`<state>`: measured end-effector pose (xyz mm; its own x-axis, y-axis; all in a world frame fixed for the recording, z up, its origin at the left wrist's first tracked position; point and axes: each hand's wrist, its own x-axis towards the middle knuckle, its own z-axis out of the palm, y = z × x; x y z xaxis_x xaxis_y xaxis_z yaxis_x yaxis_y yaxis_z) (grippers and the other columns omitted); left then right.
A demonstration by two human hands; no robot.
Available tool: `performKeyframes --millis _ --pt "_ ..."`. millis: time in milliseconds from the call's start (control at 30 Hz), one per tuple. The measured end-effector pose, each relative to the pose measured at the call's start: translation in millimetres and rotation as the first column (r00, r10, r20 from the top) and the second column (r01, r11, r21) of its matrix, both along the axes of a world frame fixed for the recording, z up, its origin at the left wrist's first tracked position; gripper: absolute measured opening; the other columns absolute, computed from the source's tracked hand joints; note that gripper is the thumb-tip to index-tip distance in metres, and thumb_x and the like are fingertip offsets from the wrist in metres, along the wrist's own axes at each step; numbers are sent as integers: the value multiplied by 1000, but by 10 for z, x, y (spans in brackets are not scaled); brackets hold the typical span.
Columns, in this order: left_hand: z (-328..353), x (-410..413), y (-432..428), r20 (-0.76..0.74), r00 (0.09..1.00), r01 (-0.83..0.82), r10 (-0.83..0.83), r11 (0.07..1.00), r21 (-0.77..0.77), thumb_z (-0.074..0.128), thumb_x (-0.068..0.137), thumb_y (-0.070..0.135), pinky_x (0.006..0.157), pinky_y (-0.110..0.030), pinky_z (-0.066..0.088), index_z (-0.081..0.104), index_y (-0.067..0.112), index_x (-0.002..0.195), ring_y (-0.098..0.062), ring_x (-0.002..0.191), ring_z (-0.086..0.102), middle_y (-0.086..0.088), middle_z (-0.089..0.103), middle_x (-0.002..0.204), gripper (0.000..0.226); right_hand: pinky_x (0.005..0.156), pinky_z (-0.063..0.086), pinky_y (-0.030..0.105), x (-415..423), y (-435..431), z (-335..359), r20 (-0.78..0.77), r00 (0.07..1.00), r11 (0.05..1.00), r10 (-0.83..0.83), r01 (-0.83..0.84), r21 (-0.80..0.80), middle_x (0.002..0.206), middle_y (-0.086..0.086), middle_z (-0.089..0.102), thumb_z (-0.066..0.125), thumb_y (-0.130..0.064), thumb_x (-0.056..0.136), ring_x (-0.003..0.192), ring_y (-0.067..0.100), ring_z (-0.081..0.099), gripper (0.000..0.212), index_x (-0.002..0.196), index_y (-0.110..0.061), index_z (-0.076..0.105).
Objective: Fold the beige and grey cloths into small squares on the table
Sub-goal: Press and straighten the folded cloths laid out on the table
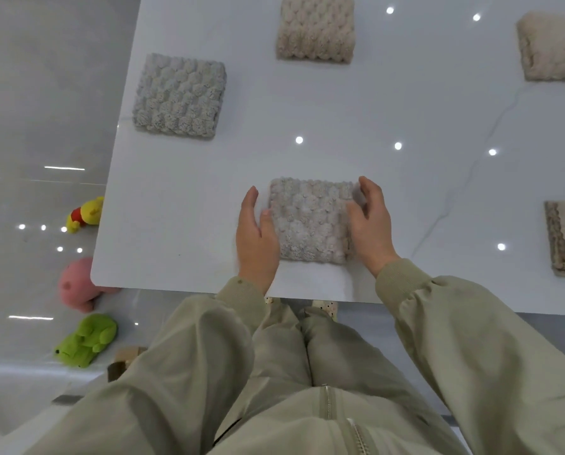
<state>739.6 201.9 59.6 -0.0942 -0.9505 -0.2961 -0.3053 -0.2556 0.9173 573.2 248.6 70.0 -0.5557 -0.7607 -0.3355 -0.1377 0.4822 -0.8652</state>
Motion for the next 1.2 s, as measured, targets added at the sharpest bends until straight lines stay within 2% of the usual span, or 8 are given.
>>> performKeyframes --millis 100,300,500,700,867,1000,1067,1200 --pt "-46 -4 156 -30 978 -205 205 979 -19 34 100 20 114 -25 27 34 18 143 -4 135 34 5 40 146 43 110 29 25 -139 -19 8 -20 996 997 83 -83 10 147 -2 38 43 -15 98 134 10 35 46 142 -19 34" --pt "-172 -238 387 -62 877 -479 476 876 -51 33 99 18 106 -6 22 33 12 143 -5 136 31 4 36 146 44 110 31 28 -421 -391 -30 -60 937 939 344 -345 5 142 -1 44 44 -12 96 131 11 40 42 138 -16 40" --pt "-136 -738 527 -144 572 -817 808 576 -14 32 101 11 98 4 19 28 13 145 -2 135 26 11 30 141 44 110 34 29 -564 -841 -47 -19 776 776 630 -630 -25 138 -1 48 45 -9 94 127 8 43 40 134 -13 45" --pt "-126 -1234 685 -190 399 -913 897 408 9 33 98 21 109 -8 22 24 12 146 3 135 26 10 28 145 50 103 38 15 -392 -1030 -73 73 539 544 839 -833 -97 134 2 52 45 -20 85 125 6 48 48 131 -8 47" --pt "-85 -1475 565 -206 382 -922 901 388 -13 32 97 21 108 -7 20 14 13 149 8 135 20 7 19 151 55 98 39 9 -409 -1115 -70 70 423 428 904 -897 -106 130 -2 54 44 -21 84 121 2 50 49 131 -7 50" --pt "-99 -1536 497 -169 362 -932 917 361 -36 31 95 22 109 -6 16 12 13 149 18 132 14 10 15 150 59 91 38 4 -441 -1123 -49 84 316 323 945 -943 -80 131 -3 53 43 -23 86 114 -14 48 47 132 -10 48" --pt "-89 -1526 507 -185 345 -938 920 347 -25 31 95 23 108 -5 16 11 14 149 15 133 15 11 14 150 59 92 38 5 -466 -1146 -41 73 296 301 952 -950 -82 131 -3 54 43 -23 87 116 -10 49 48 132 -9 48" --pt "-99 -1505 516 -167 344 -938 924 346 -18 30 94 24 108 -6 16 11 15 149 16 133 14 14 14 149 59 97 38 8 -469 -1129 -50 46 334 337 942 -934 -117 130 -3 53 43 -21 87 119 -1 50 47 132 -8 48"
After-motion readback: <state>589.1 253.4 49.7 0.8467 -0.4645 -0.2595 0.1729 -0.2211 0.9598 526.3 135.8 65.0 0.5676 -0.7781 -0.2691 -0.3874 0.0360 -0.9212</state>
